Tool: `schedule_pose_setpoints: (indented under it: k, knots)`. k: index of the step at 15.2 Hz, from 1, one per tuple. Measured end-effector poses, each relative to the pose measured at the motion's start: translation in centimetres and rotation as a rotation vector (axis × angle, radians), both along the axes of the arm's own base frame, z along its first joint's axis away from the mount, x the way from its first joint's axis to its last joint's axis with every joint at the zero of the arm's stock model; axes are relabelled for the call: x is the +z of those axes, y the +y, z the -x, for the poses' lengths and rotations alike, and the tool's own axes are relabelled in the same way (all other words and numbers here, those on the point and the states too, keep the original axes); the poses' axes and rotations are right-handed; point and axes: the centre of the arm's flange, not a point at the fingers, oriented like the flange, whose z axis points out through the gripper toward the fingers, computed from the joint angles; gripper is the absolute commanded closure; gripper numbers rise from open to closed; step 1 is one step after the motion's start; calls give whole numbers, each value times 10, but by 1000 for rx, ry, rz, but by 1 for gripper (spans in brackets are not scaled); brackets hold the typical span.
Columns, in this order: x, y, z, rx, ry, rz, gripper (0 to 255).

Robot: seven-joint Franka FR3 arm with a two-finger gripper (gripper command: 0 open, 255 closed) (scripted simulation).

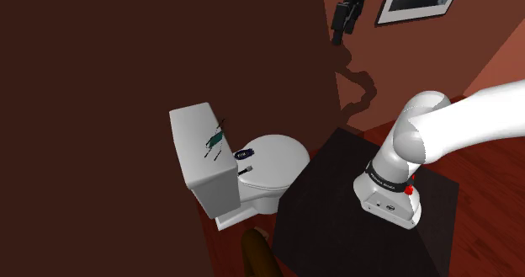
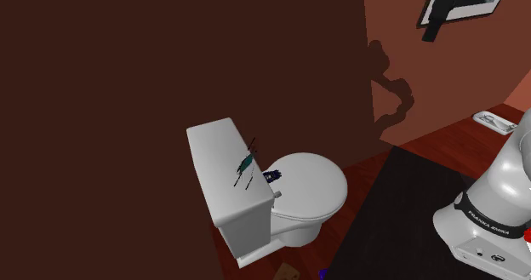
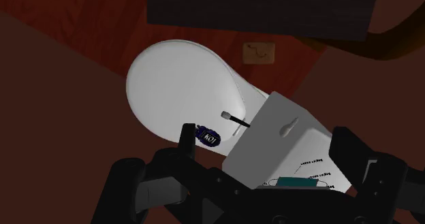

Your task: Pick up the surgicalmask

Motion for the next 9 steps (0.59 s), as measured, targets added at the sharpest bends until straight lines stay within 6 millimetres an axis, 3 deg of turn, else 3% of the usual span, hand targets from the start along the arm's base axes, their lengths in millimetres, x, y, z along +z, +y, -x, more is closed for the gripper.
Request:
schedule_pose_setpoints:
  k: [2, 9]
  knots:
    - [-3, 4, -2, -12, 0, -1, 0]
    - [-66, 56, -33, -180, -3, -8, 0]
